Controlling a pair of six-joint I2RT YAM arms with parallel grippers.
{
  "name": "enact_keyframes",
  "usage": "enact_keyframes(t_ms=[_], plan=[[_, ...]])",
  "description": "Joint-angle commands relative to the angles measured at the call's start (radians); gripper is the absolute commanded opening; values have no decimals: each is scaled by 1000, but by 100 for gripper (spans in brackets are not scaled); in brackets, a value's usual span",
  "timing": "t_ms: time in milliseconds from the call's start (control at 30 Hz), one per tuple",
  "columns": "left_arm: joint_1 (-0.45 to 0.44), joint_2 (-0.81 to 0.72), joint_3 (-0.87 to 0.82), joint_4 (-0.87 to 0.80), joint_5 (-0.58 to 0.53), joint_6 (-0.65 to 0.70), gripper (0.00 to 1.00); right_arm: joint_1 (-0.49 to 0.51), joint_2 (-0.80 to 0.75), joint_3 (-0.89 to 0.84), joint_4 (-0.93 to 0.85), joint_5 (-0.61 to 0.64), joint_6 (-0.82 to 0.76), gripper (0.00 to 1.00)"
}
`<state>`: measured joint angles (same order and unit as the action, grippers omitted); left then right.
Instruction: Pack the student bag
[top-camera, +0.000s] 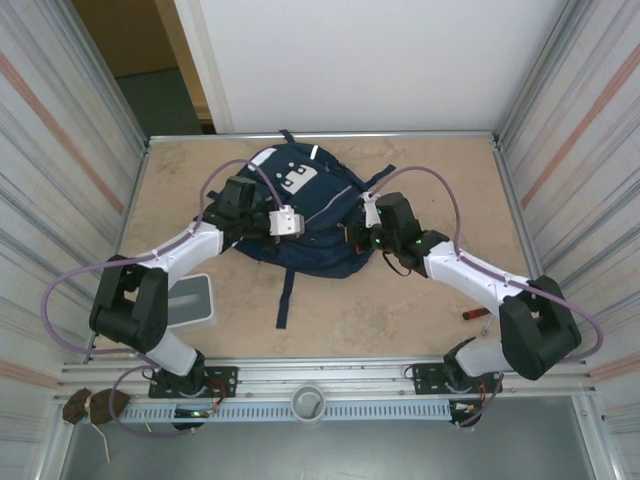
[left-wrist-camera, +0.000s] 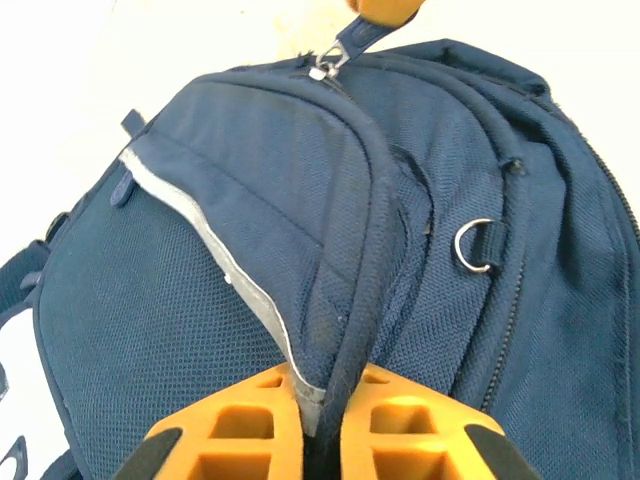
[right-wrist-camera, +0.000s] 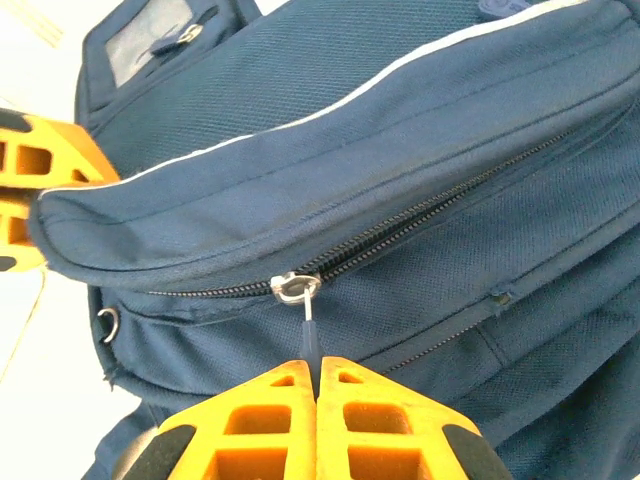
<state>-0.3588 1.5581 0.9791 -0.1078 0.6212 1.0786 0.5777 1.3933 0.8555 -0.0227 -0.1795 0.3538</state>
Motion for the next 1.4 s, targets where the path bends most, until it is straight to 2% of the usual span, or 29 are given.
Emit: enact_keyframes(t_ms=[0, 133, 233, 300, 400, 533, 633, 733, 833, 900, 1067, 1367], plan=[[46, -48, 0, -51, -103, -29, 30, 21, 18, 29, -36, 53, -13, 0], [26, -149, -68, 7, -13, -166, 53, 70, 40, 51, 3, 50, -3, 0], [-43, -213, -139, 86, -49, -195, 70, 74, 54, 47, 14, 53, -3, 0], [-115, -212, -137, 90, -124, -199, 75, 73, 58, 45, 21, 49, 1, 0], [-183, -144, -71, 43, -222, -207, 76, 74, 63, 41, 42, 36, 19, 0], [-217, -31, 16, 15, -286, -206, 71, 73, 62, 34, 53, 35, 30, 0], [-226, 26, 71, -14, -274, -199, 60, 70, 58, 25, 52, 40, 30, 0], [-223, 59, 95, -18, -267, -203, 41, 62, 61, 10, 64, 32, 28, 0], [-207, 72, 106, -37, -217, -218, 15, 31, 66, -19, 110, -20, 19, 0], [-190, 64, 100, -39, -154, -234, 6, 1, 76, -37, 159, -94, 16, 0], [-169, 26, 54, 23, -19, -266, 2, -23, 117, -45, 239, -184, -20, 8], [-164, 21, 53, 21, 10, -269, 2, -22, 156, -53, 296, -208, -61, 17]])
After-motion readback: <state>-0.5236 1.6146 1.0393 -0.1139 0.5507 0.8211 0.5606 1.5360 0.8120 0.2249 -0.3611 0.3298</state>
